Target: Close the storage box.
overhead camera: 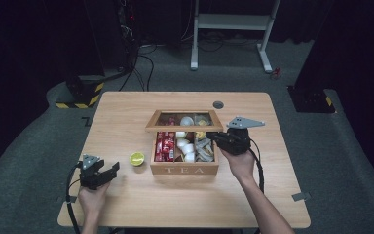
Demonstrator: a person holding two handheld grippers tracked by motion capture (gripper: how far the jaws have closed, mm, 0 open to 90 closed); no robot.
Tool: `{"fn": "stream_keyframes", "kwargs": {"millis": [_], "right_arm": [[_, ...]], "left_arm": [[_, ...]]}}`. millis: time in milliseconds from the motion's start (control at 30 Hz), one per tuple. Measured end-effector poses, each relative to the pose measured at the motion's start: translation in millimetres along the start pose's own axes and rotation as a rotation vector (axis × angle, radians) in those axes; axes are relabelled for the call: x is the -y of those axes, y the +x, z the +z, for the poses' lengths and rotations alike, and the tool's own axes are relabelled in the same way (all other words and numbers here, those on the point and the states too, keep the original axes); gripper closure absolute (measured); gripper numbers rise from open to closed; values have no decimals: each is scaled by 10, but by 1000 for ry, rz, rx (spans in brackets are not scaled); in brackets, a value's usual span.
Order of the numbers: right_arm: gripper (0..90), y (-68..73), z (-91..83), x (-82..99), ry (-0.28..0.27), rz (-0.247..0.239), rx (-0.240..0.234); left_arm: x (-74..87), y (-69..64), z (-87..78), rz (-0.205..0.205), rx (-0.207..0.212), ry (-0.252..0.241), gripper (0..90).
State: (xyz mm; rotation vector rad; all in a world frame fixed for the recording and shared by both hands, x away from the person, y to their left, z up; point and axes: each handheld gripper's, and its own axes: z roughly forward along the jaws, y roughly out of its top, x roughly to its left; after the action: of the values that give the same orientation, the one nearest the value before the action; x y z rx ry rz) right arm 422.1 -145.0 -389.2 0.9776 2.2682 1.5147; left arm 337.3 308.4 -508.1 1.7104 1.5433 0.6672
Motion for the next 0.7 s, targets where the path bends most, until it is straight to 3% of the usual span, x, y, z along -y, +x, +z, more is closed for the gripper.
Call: {"fn": "stream_keyframes", "kwargs": {"millis": [233,700], "right_arm": [[865,18,-17,67,8,6,-1],[863,62,-28,221,26,5,4]], "left_arm": [[73,31,59,-12,-19,30,346],[150,-19,141,27,-53,57,345]]}}
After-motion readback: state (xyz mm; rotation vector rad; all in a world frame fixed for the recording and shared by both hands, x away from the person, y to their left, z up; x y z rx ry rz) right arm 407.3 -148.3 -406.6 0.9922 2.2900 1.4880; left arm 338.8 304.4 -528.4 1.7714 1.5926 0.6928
